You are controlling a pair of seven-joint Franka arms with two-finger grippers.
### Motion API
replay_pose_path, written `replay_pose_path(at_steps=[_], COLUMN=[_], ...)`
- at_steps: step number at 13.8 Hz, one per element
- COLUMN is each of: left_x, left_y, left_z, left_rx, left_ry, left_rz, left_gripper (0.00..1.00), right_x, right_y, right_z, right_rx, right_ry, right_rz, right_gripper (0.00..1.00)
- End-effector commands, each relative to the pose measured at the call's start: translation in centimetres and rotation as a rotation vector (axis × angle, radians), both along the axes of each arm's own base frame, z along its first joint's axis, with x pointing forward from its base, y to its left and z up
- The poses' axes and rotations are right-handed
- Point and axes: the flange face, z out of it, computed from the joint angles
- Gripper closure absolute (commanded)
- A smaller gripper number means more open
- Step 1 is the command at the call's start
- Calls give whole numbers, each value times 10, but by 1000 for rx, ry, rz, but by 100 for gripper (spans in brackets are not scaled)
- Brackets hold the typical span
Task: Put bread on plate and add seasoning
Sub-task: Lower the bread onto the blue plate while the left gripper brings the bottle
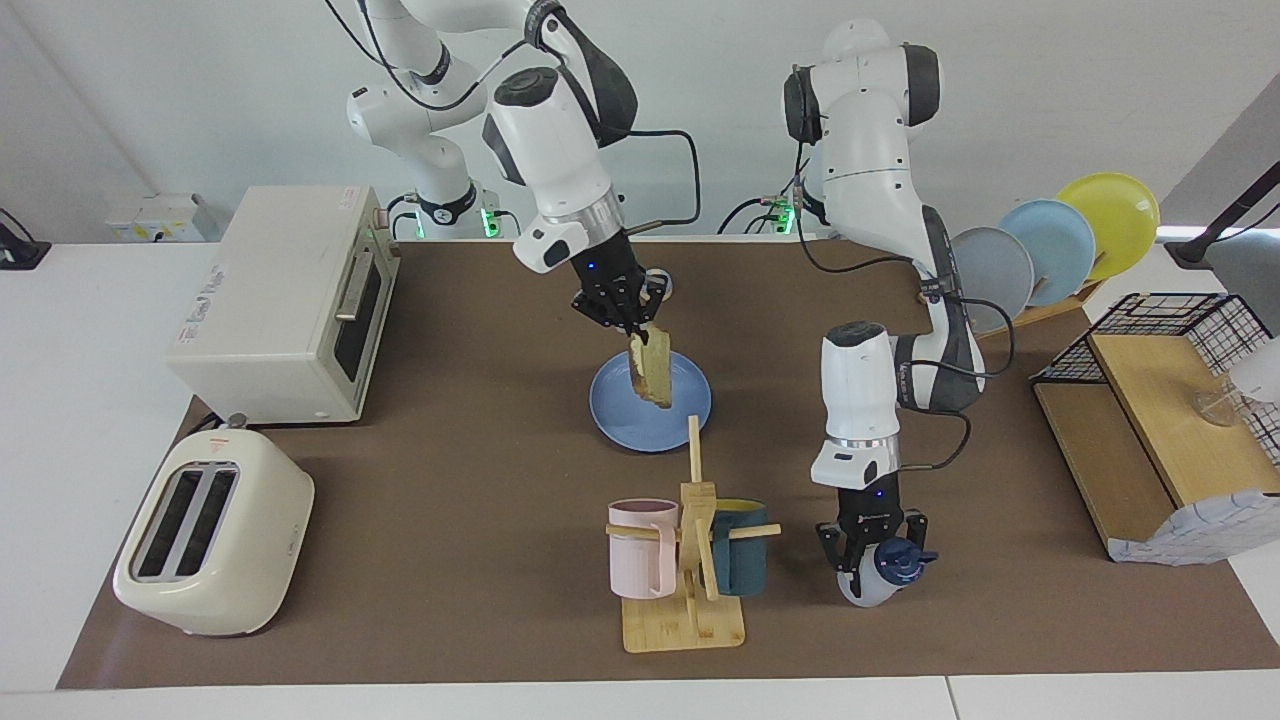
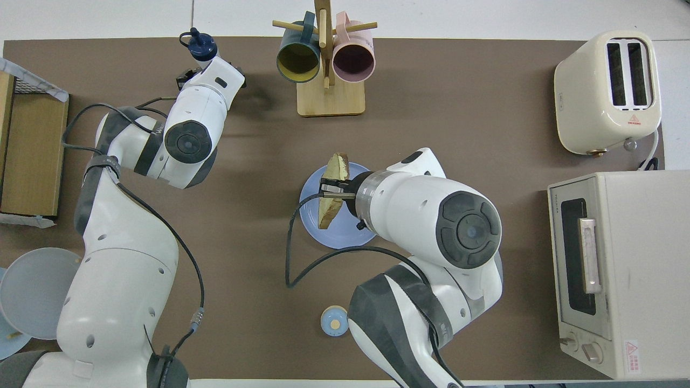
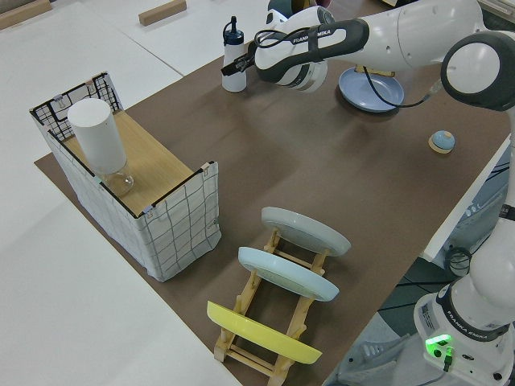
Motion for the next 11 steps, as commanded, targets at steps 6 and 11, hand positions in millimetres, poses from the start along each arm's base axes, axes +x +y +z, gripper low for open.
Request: replay_pose_path(at_steps=[6,11], left_x=[-11,-36], left_y=[4,4], left_z=[49,89], left_rx=[6,6], left_ry=[-5,50], left_rz=[-48,-73], left_gripper=[100,100], right_x=[-11,-13], right_y=[-7,-6], right_z=[-47,-49], right_rx=[-28,-20], right_ry=[-80,-90], right_rz=[88,78], right_gripper=[100,100])
